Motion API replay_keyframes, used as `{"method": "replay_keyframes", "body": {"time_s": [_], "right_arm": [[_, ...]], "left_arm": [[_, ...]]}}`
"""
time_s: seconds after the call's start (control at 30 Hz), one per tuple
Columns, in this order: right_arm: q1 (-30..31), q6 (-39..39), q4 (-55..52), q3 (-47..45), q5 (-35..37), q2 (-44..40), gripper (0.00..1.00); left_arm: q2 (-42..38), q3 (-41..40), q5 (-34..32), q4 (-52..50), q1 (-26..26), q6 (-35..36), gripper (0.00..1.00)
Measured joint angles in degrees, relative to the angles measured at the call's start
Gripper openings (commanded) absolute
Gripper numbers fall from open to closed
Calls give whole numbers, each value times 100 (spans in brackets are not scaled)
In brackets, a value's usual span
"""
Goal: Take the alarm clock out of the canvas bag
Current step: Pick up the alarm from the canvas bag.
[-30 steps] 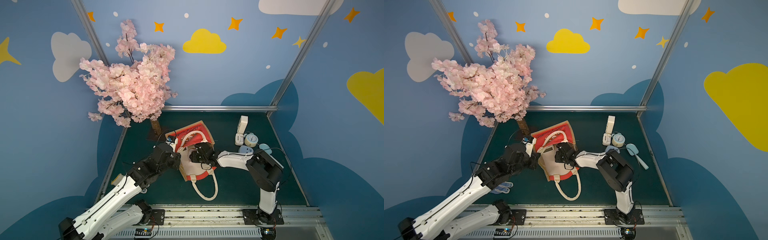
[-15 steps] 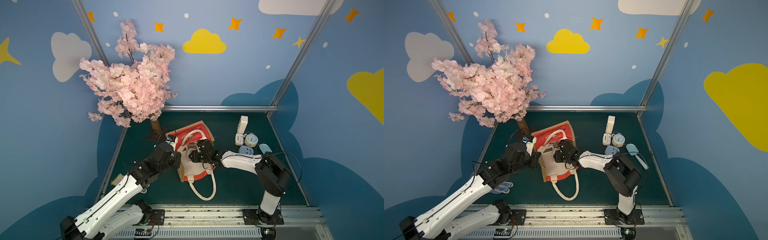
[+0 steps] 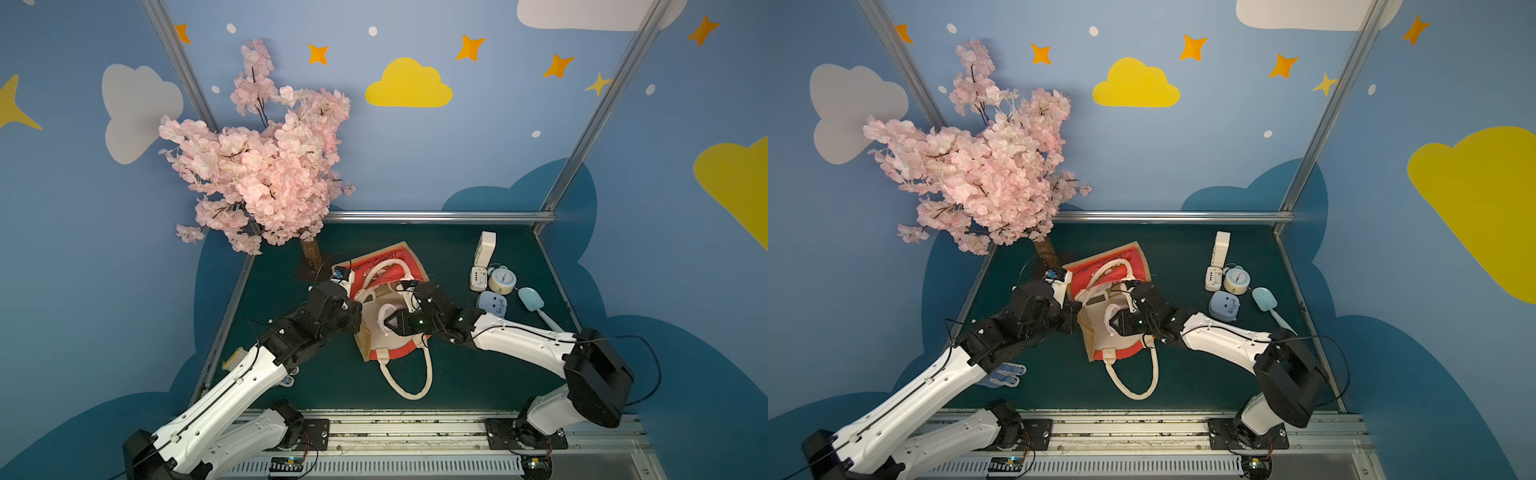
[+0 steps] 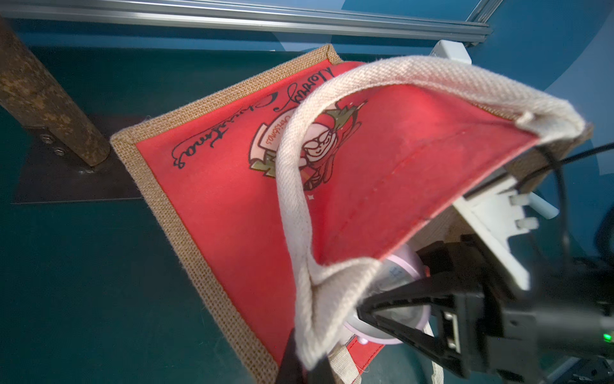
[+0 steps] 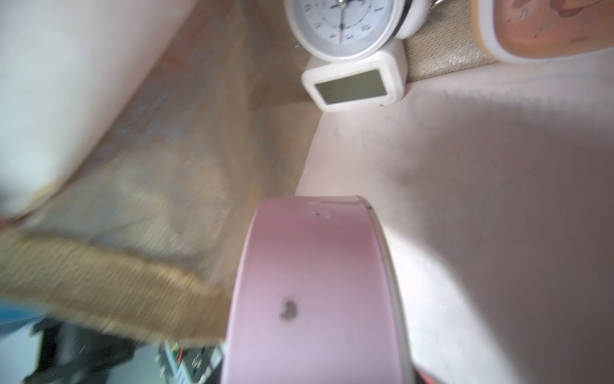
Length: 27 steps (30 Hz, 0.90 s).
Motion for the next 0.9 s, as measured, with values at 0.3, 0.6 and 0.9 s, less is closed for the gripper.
{"method": "replay_keyframes", "body": {"time_s": [0.3,0.6,0.9], "right_arm": [[-188,-61,-140,-841,-533,-1899,28],[-1421,-57,-634,-1250,-813,-3512,30],[-3115,133,-529,-1777,-1401,-3123,29]], "left_arm": [[22,101,79,-66,109,-26,5],[7,101,155,-79,133,-35,5],[-81,101,186,-87,133,-48,5]]}}
